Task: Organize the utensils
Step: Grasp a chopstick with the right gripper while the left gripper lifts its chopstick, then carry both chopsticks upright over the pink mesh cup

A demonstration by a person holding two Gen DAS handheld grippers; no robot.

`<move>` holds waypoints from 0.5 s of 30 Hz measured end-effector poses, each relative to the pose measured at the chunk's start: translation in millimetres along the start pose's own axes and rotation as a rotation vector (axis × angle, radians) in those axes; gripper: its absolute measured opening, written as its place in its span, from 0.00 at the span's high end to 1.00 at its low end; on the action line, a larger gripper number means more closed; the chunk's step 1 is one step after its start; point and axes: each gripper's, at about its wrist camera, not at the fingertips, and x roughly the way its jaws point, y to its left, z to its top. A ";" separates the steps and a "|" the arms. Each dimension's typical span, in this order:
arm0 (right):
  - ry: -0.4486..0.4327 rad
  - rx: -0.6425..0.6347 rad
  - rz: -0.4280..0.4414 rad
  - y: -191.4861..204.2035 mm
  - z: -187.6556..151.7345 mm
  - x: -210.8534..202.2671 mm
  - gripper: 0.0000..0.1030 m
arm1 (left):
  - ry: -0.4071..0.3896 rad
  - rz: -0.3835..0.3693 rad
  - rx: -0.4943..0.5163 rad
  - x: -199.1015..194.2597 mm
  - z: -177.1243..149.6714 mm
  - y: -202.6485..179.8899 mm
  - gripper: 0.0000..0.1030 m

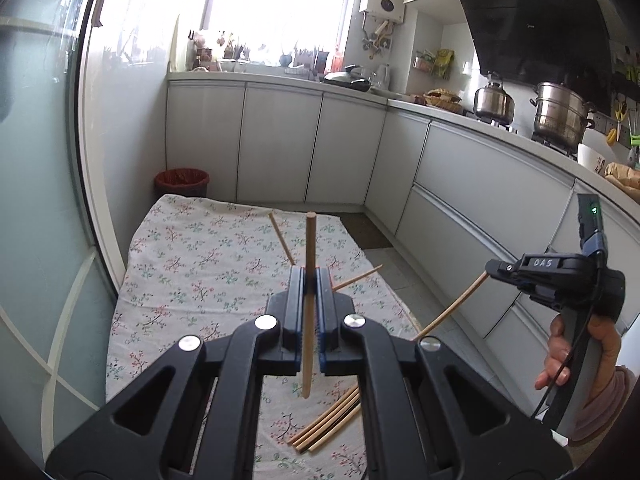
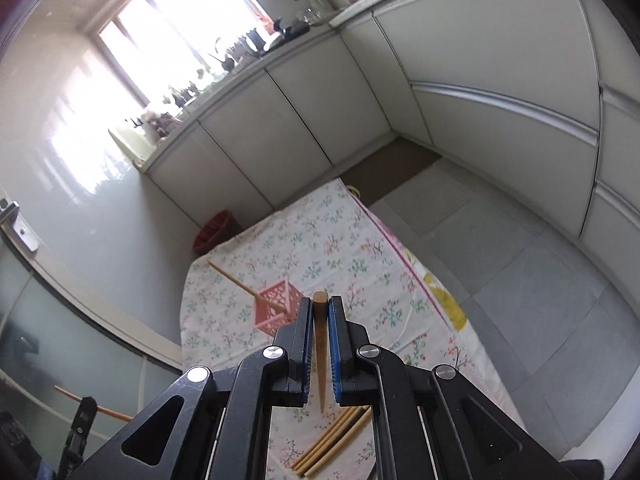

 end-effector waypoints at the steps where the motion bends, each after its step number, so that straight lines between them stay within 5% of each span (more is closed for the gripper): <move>1: -0.010 -0.004 0.002 1.3 3.5 -3.5 0.92 | 0.000 -0.001 -0.002 1.3 2.8 -1.2 0.94; 15: -0.189 0.008 0.061 21.9 84.4 -42.5 0.92 | -0.075 0.012 0.049 27.6 52.3 -25.0 0.94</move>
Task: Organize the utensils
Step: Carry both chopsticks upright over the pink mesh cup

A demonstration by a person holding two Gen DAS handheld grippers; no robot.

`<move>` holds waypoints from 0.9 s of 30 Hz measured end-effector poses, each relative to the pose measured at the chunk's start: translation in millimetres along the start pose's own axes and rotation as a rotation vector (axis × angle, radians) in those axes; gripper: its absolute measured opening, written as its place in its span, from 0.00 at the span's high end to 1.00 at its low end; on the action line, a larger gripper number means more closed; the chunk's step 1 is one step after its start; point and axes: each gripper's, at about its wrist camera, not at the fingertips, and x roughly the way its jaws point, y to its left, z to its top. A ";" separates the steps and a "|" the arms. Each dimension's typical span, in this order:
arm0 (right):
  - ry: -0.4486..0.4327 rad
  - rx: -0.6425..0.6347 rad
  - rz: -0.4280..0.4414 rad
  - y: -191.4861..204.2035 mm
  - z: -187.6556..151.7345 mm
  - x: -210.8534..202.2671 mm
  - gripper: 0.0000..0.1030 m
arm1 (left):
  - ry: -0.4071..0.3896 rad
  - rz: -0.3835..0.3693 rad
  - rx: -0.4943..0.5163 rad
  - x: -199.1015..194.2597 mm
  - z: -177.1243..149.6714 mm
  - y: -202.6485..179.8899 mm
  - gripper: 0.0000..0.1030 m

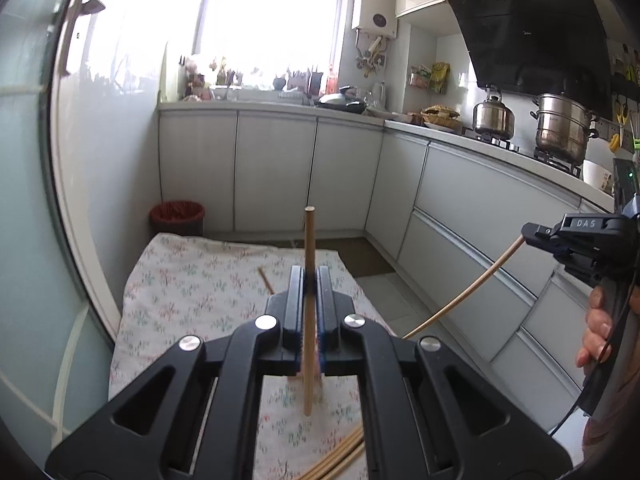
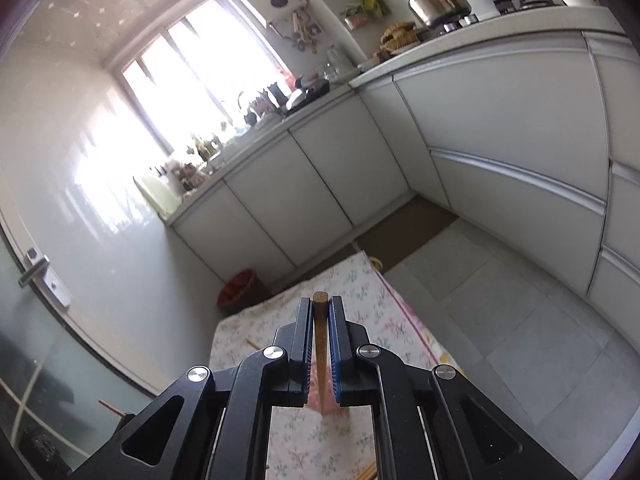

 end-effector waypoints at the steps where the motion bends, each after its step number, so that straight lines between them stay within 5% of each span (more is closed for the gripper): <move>1: -0.010 0.001 -0.001 0.4 4.6 1.6 0.92 | -0.006 0.001 0.005 4.2 4.1 -1.4 0.94; 14: -0.033 -0.045 0.043 12.1 44.7 65.2 0.92 | -0.026 0.044 -0.016 96.5 16.8 -4.8 0.94; 22: 0.016 -0.127 0.074 33.2 30.8 119.3 0.92 | 0.060 0.063 -0.025 153.2 -8.6 -3.7 0.94; 27: 0.046 -0.168 0.085 47.1 14.6 141.5 0.92 | 0.066 0.045 -0.064 142.4 -14.5 6.0 0.94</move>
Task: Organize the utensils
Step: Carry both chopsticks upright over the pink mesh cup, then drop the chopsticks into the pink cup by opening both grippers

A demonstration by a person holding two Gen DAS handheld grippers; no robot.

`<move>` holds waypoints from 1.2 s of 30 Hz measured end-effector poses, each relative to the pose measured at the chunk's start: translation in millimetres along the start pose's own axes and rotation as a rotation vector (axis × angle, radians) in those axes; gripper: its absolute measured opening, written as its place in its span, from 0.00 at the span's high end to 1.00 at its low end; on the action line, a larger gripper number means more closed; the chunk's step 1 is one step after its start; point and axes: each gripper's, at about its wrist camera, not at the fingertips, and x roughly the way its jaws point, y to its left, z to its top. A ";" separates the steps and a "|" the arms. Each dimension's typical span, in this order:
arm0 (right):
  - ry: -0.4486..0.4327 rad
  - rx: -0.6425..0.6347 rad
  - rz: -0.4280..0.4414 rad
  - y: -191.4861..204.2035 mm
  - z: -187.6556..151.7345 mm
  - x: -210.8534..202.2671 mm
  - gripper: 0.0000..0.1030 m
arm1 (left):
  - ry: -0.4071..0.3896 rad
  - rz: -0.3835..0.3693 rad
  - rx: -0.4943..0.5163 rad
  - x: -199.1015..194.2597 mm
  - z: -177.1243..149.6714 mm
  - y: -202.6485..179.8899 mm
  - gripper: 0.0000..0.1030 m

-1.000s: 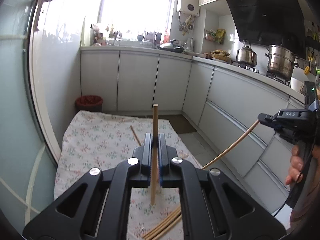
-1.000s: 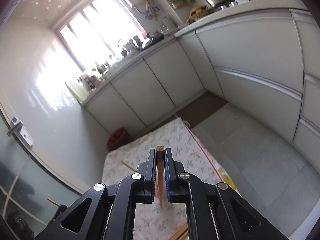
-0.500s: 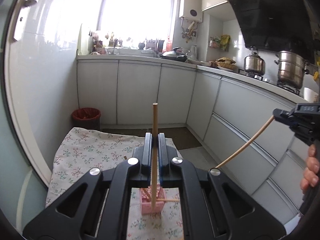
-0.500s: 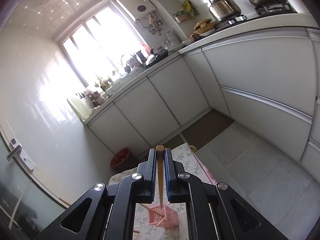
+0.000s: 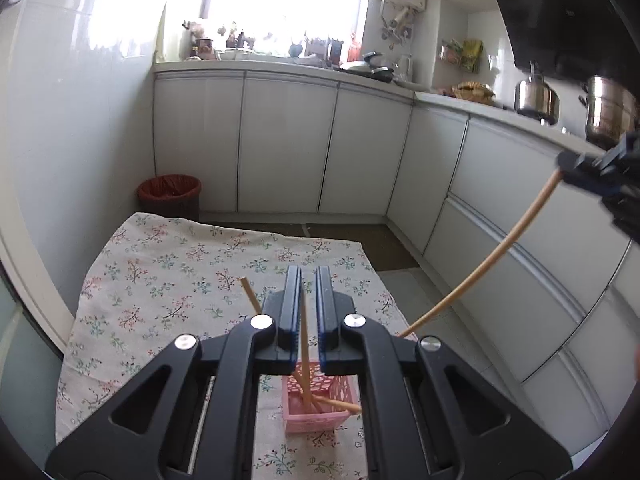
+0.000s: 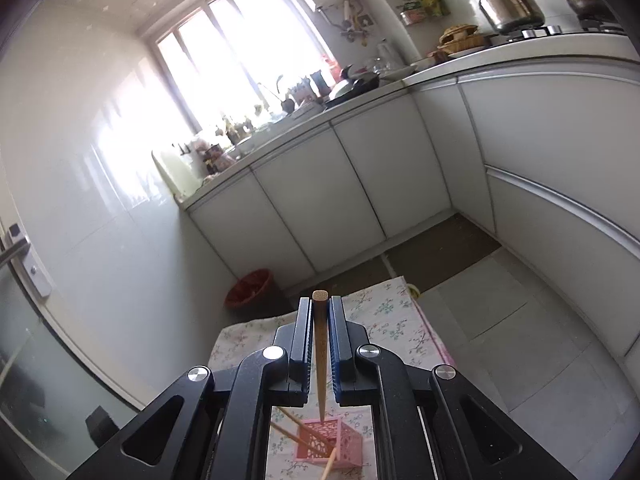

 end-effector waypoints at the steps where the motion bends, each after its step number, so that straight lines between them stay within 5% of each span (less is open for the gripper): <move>1: 0.005 -0.010 0.000 3.7 -2.7 4.4 0.92 | -0.021 -0.004 -0.012 -12.2 1.2 3.7 0.94; 10: 0.048 -0.095 -0.014 36.3 -30.3 39.6 0.92 | -0.129 0.023 -0.121 -79.1 2.3 40.6 0.94; 20: 0.162 -0.187 -0.030 61.0 -79.7 79.8 0.90 | -0.097 0.056 -0.154 -84.6 -2.2 62.4 0.91; 26: 0.102 -0.234 -0.062 63.8 -79.2 45.5 0.77 | -0.085 0.052 -0.132 -93.6 -4.4 52.7 0.80; 29: 0.078 -0.236 -0.075 57.7 -80.8 21.2 0.63 | -0.074 0.044 -0.118 -99.8 -4.8 45.0 0.76; 33: 0.057 -0.215 -0.077 44.2 -89.7 -12.4 0.44 | -0.048 0.028 -0.101 -109.0 -8.3 35.3 0.56; 36: 0.052 -0.207 -0.090 34.8 -100.3 -33.4 0.33 | -0.013 0.028 -0.079 -113.7 -15.8 25.4 0.51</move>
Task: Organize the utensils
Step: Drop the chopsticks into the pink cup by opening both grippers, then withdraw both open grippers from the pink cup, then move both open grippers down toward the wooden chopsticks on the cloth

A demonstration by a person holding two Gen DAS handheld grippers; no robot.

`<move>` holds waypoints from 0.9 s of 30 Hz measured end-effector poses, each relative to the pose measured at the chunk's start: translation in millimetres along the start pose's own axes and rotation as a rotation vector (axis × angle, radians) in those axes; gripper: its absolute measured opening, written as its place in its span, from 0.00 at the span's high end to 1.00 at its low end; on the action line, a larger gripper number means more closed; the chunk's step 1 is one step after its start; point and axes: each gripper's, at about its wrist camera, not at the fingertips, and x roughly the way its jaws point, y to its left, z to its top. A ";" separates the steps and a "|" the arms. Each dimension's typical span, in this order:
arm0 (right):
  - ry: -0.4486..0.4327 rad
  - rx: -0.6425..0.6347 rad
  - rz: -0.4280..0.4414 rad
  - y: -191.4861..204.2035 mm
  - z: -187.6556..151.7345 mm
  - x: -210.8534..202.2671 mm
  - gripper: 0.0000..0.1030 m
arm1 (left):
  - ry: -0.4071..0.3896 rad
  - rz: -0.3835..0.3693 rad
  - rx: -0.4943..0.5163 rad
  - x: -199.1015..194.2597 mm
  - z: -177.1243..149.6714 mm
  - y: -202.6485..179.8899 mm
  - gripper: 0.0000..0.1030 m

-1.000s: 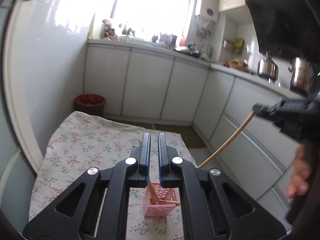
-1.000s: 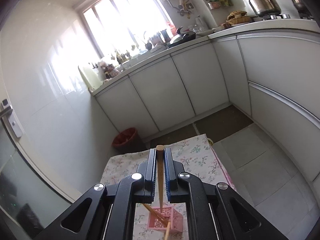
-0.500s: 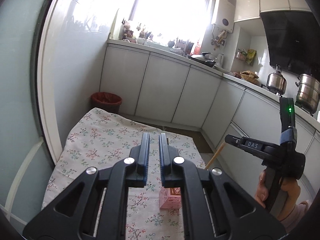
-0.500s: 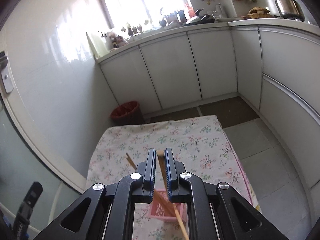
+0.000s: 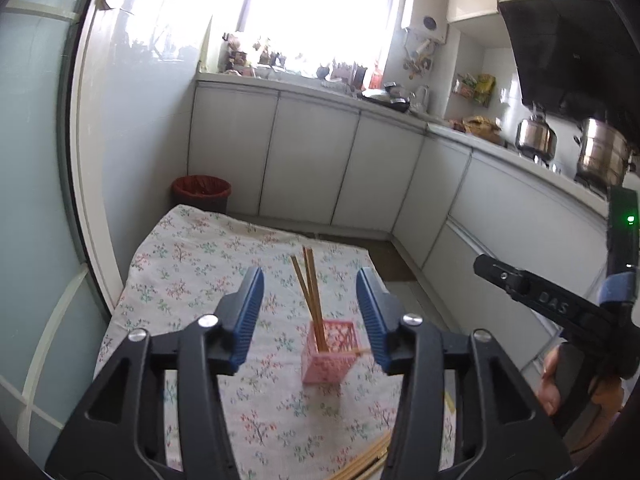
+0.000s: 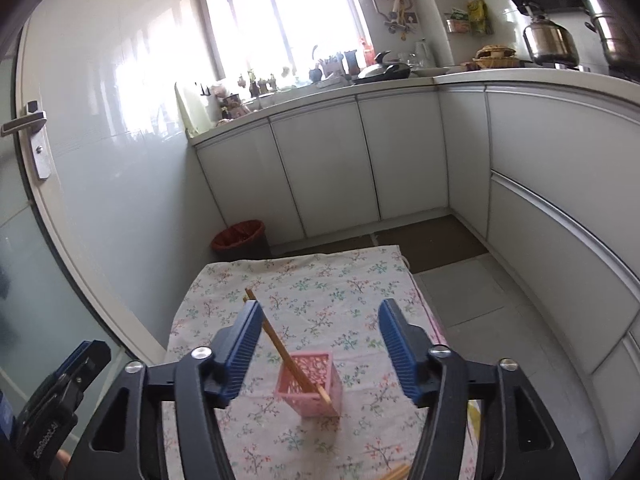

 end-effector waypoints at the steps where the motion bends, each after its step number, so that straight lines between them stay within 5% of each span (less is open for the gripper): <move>1: -0.001 0.002 -0.005 -1.9 -4.5 -5.6 0.31 | 0.014 -0.001 0.010 -1.4 -2.9 -1.9 0.50; 9: -0.010 -0.029 -0.104 -16.7 -42.1 -43.9 0.11 | 0.072 -0.014 0.034 -18.3 -30.8 -16.5 0.34; 19: 0.062 -0.058 -0.173 -39.0 -97.7 -67.7 0.08 | 0.159 -0.022 0.097 -26.8 -61.9 -29.8 0.18; 27: 0.298 0.134 -0.222 -127.0 -170.0 -56.1 0.08 | 0.517 -0.068 0.271 30.4 -116.6 -54.3 0.13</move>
